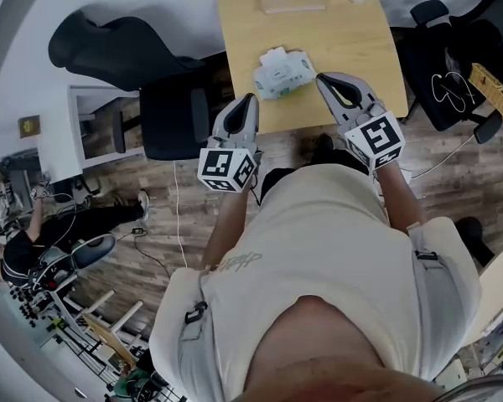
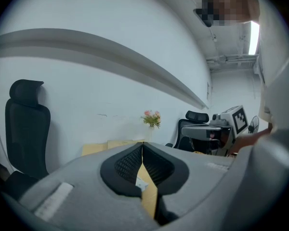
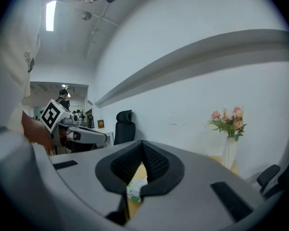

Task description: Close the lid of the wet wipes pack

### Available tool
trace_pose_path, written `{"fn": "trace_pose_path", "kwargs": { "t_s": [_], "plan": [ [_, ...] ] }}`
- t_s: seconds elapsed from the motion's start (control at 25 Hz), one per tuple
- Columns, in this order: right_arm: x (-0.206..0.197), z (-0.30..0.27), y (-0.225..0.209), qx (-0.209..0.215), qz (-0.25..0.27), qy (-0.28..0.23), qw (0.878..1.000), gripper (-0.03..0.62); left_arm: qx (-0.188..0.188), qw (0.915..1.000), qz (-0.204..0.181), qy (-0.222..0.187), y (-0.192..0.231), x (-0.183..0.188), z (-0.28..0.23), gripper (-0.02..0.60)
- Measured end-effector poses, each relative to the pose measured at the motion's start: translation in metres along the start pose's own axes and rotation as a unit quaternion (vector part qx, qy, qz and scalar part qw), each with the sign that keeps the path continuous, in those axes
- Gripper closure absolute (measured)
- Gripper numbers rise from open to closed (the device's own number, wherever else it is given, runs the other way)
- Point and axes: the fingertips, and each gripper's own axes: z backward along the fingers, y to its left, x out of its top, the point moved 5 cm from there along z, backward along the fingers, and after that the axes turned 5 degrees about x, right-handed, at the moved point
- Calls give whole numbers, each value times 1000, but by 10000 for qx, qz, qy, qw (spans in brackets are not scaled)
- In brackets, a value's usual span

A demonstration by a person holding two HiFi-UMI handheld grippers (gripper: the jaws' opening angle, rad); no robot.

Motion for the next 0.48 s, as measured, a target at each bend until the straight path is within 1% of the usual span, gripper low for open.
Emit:
{"fn": "trace_pose_path", "kwargs": {
  "t_s": [0.12, 0.32, 0.48],
  "plan": [
    [-7, -5, -15, 140, -85, 79, 9998, 591, 32, 10000, 6, 80, -4, 2, -15, 566],
    [-15, -18, -28, 256, -219, 203, 9992, 591, -82, 9996, -96, 239, -7, 3, -35, 566],
    [-21, -35, -31, 309, -259, 411, 9983, 591, -100, 9997, -115, 164, 9, 9, -45, 565]
  ]
}}
